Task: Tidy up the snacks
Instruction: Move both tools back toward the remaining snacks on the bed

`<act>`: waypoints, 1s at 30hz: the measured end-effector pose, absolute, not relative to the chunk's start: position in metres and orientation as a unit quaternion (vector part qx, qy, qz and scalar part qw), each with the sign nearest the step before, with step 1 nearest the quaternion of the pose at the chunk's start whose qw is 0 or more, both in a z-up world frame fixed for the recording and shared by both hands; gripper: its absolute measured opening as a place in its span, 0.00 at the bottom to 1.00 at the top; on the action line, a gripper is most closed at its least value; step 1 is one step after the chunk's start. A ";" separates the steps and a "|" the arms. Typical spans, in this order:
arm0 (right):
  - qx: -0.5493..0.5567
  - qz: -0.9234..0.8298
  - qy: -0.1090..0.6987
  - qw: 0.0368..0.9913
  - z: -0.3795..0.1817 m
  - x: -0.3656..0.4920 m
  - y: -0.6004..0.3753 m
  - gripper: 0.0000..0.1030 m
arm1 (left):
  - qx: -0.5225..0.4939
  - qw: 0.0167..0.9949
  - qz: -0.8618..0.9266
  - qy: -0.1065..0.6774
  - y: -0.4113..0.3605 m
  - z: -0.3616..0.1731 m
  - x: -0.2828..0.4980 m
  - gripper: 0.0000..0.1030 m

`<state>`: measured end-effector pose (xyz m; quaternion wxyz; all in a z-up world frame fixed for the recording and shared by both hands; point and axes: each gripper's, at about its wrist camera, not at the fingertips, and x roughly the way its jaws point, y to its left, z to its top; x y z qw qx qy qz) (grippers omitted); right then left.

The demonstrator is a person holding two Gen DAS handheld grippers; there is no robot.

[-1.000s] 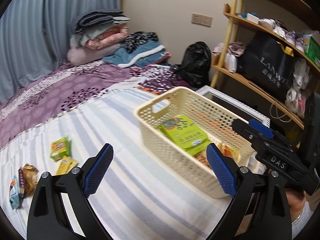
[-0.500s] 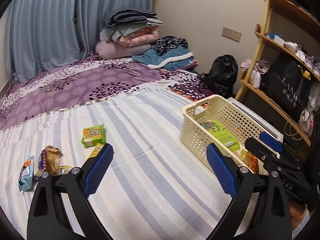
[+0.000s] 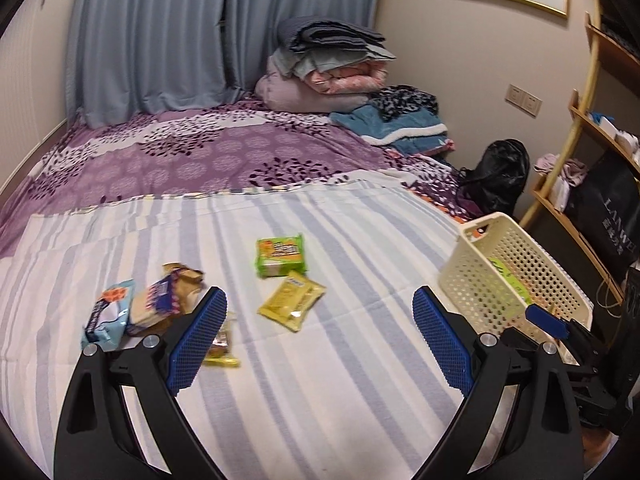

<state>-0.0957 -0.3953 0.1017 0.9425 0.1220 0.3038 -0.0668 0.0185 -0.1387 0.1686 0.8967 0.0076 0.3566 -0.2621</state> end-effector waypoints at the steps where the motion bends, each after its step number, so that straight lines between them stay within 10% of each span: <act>1: 0.120 -0.063 0.307 0.942 0.101 -0.094 -0.392 0.79 | 0.006 0.898 -0.254 0.359 -0.130 0.166 0.022 0.93; 30: 0.081 -0.011 0.398 0.914 0.060 -0.038 -0.327 0.79 | -0.081 0.891 -0.109 0.434 0.044 0.064 0.122 0.93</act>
